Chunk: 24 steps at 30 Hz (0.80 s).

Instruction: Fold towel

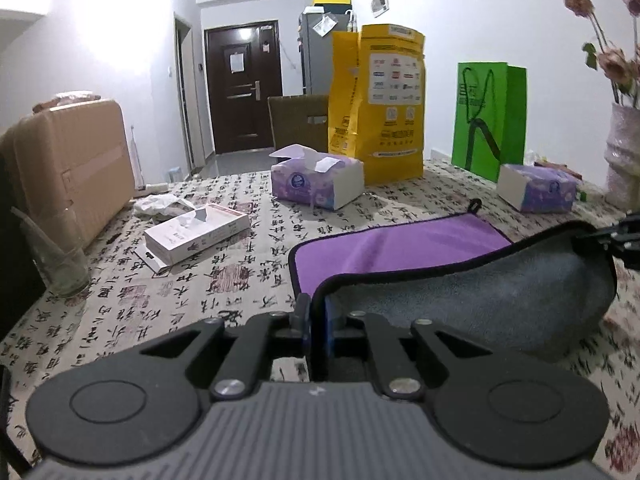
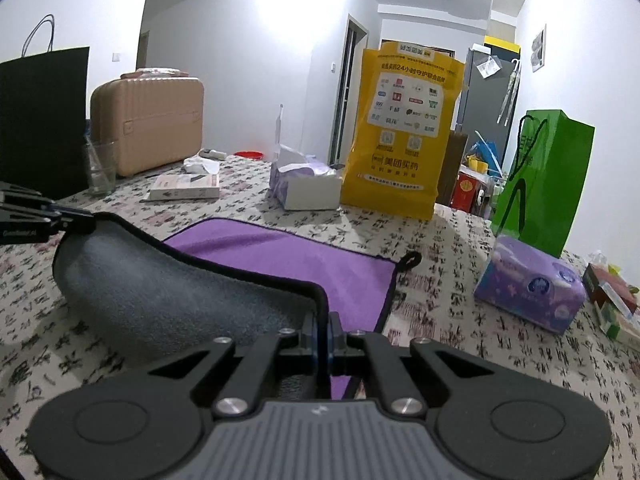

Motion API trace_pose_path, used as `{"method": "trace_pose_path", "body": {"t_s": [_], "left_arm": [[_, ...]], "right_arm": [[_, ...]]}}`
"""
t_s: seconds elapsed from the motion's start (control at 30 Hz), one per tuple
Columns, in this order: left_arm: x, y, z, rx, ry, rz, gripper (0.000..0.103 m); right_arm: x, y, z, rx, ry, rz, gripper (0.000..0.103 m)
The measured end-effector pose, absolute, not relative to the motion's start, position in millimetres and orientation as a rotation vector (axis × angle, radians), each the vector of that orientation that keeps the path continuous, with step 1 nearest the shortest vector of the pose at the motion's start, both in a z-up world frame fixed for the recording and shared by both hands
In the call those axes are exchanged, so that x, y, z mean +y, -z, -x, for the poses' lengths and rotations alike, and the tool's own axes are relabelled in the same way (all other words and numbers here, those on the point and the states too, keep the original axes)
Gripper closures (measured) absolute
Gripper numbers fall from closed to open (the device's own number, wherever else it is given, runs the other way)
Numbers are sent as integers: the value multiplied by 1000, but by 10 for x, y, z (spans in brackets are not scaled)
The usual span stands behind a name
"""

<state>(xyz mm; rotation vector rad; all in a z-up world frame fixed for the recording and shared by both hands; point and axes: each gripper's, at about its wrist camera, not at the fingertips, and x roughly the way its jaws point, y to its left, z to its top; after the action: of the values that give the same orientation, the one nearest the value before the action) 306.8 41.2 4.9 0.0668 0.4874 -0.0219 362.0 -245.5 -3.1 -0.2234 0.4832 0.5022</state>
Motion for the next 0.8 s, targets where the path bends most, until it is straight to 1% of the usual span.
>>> {"method": "trace_pose_path", "body": {"t_s": [0.57, 0.63, 0.7, 0.77, 0.8], "left_arm": [[666, -104, -3979, 575, 10, -3, 96], [730, -53, -4059, 634, 80, 41, 95], [771, 33, -4078, 672, 138, 74, 88], [797, 144, -4084, 712, 176, 96, 60], [819, 191, -4086, 732, 195, 120, 58]], "right_arm": [[-2403, 19, -4419, 503, -492, 202, 99], [-2387, 34, -4497, 508, -491, 203, 99], [-2372, 61, -4541, 516, -493, 203, 99], [-2362, 101, -4549, 523, -502, 203, 99], [-2359, 125, -4554, 528, -506, 200, 99]]}}
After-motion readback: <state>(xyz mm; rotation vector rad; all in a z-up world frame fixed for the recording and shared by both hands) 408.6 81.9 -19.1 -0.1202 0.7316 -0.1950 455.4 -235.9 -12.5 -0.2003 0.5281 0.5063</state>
